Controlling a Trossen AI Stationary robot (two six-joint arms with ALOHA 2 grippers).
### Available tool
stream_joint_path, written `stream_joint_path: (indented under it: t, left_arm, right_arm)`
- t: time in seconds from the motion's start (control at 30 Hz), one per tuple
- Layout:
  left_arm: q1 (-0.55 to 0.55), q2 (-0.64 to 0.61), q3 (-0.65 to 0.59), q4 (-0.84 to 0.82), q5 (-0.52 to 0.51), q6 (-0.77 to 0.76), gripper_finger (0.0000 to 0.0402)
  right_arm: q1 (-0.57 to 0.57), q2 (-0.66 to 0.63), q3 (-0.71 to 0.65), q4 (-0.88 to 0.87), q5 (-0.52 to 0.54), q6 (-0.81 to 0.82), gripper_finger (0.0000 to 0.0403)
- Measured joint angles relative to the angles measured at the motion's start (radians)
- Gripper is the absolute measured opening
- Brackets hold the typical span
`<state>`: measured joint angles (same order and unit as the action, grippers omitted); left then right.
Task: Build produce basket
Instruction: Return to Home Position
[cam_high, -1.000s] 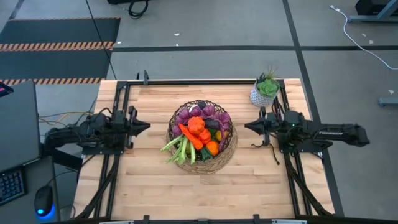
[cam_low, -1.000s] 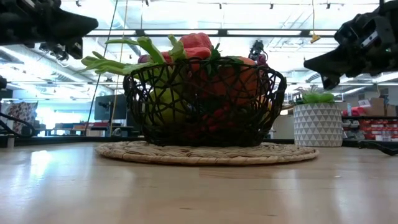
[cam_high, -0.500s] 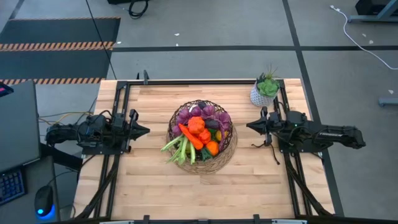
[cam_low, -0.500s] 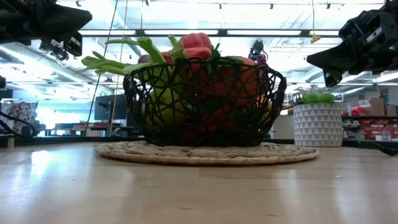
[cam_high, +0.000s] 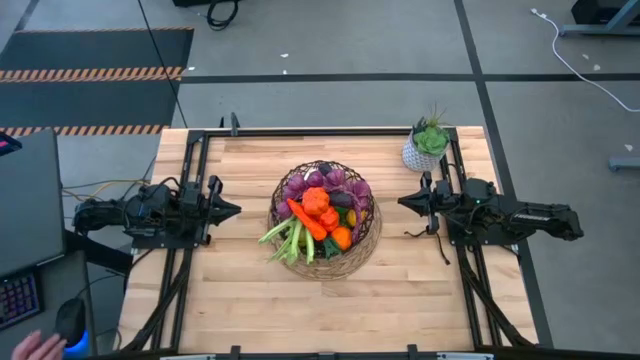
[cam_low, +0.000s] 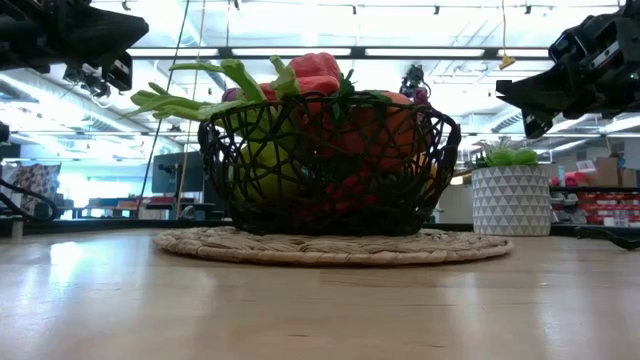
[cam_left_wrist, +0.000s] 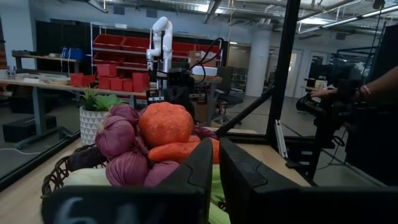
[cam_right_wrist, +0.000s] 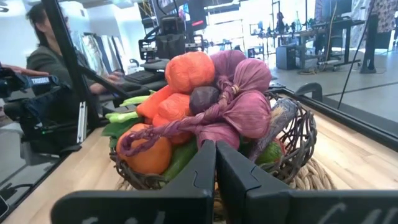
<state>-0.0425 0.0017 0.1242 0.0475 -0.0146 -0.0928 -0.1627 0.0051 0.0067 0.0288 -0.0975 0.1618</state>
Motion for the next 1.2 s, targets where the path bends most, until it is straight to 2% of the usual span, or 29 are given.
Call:
stream_joint_path:
  t: [0.27,1.2]
  left_arm:
    - [0.000,0.004,0.000,0.000,0.000,0.000,0.0026]
    - [0.000,0.004,0.000,0.000,0.000,0.000,0.0034]
  right_arm:
    - [0.000,0.002,0.000,0.001,0.000,0.000,0.0016]
    - [0.000,0.002,0.000,0.003,0.000,0.000,0.0016]
